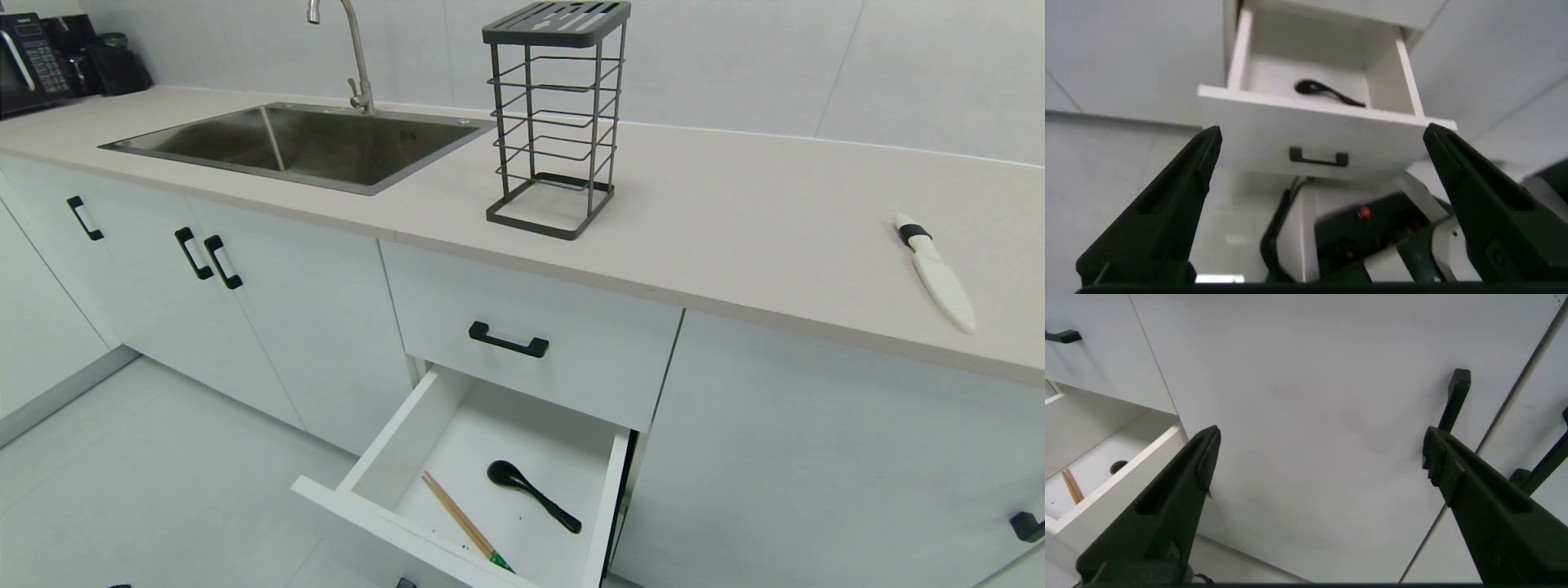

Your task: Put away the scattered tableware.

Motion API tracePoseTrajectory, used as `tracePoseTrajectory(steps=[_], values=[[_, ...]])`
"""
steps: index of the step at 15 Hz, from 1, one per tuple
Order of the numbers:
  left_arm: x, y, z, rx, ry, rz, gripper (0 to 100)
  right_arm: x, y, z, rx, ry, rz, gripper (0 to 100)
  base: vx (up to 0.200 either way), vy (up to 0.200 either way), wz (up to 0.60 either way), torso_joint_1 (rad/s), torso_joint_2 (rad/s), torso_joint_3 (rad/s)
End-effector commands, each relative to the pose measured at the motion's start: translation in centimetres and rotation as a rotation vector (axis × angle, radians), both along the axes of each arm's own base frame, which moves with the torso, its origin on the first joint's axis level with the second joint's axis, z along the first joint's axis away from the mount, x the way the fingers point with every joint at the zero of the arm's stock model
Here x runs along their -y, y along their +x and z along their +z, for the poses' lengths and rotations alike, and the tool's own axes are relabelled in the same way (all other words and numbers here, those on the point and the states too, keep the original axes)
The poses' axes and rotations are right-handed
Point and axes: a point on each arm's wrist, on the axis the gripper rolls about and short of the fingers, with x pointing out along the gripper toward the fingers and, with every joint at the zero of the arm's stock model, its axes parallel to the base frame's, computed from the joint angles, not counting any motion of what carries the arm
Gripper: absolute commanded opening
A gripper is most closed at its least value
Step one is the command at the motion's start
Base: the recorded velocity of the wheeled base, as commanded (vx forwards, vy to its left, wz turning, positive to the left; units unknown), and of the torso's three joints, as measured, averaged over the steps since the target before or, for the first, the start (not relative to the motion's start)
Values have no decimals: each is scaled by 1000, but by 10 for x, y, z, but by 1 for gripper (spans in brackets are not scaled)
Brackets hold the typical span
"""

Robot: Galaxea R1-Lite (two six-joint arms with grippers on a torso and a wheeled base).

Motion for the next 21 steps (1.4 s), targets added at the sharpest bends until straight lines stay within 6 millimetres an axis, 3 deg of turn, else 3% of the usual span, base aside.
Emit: tracePoseTrajectory(steps=[1,6,10,14,21], values=[[11,36,-21,-254,57,-70,100,0,0,0,-3,0,0,100,0,0,0,0,0,0],[20,73,-33,-338,95,-80,100,0,0,0,-3,0,0,100,0,0,0,0,0,0],[32,95,-69,-469,159,-140,100,0,0,0,-3,0,0,100,0,0,0,0,0,0],[44,113,-81,-464,183,-165,100,0,0,0,-3,0,0,100,0,0,0,0,0,0],[54,145,-110,-428,287,-47,100,0,0,0,-3,0,0,100,0,0,0,0,0,0]])
